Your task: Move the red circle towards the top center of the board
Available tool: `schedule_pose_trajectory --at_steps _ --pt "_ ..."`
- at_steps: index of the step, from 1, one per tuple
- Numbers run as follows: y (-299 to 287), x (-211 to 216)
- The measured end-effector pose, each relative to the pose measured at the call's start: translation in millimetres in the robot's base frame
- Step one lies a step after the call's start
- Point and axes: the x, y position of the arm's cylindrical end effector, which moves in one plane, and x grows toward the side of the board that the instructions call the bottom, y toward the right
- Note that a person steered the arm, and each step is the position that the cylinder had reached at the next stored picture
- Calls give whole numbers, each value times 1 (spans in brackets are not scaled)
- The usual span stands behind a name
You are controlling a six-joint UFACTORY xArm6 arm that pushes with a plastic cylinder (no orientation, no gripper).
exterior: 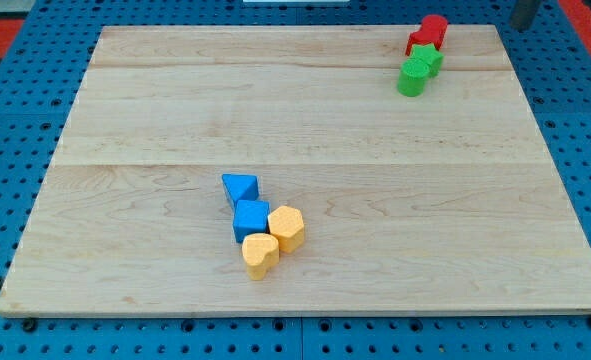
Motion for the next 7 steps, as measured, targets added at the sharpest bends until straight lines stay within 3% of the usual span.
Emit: schedule_pose_trajectory --at_steps 2,5,7 --pt "-145 1" --pt "-146 0" --pt "-192 2"
